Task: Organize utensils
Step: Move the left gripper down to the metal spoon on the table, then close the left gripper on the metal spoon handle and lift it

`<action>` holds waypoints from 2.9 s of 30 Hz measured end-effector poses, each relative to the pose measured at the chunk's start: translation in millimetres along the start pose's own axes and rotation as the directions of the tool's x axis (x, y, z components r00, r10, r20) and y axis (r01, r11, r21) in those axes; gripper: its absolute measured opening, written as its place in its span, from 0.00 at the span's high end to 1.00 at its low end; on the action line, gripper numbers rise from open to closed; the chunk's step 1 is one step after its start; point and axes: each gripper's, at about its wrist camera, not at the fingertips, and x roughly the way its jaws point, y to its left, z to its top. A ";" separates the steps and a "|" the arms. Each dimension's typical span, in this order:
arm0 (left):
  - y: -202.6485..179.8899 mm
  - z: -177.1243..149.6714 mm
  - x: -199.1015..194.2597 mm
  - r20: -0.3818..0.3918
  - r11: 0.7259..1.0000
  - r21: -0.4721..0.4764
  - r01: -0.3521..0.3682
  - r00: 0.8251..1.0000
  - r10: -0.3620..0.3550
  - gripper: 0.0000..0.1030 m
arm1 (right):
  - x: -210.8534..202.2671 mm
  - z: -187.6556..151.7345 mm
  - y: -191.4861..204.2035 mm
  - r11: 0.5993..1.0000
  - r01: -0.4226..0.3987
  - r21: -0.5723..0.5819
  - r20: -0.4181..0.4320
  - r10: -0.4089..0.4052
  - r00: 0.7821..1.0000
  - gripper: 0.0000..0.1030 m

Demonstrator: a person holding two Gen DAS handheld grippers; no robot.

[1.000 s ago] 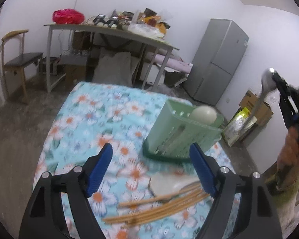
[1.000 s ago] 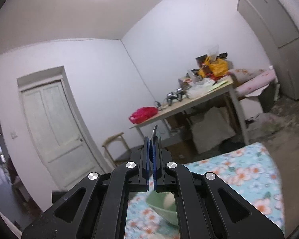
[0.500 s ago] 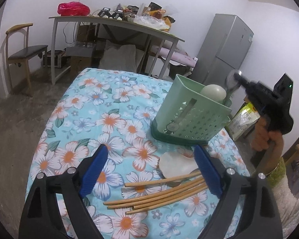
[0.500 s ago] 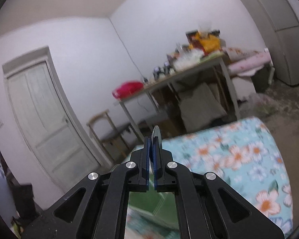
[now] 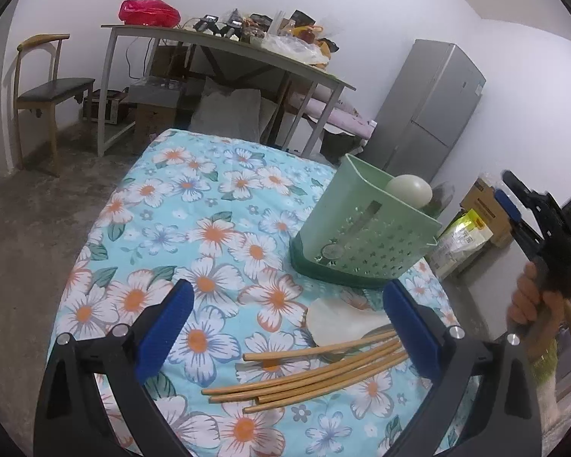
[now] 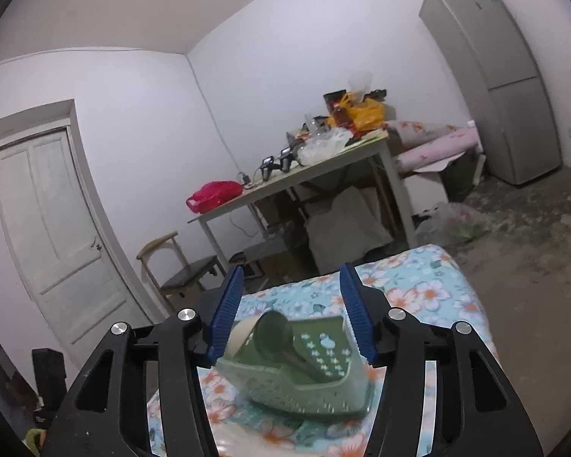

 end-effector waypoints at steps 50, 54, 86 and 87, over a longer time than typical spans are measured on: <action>-2.5 -26.2 130.5 -0.364 0.964 -0.199 0.176 0.900 -0.239 0.94 | 50.1 -175.0 46.7 0.992 0.122 -0.044 -0.649 -0.121 0.751 0.75; 5.2 -17.3 120.6 -0.294 0.955 -0.229 0.190 0.922 -0.253 0.97 | 50.1 -174.9 47.7 0.991 0.120 -0.053 -0.649 -0.125 0.751 0.75; 4.0 -44.3 117.2 -0.388 0.924 -0.316 0.217 0.859 -0.334 0.69 | 51.2 -181.2 64.8 0.987 0.063 -0.150 -0.643 -0.146 0.752 0.67; 3.9 -45.2 117.9 -0.388 0.918 -0.326 0.224 0.854 -0.346 0.70 | 50.0 -181.4 64.8 0.987 0.061 -0.151 -0.642 -0.145 0.753 0.67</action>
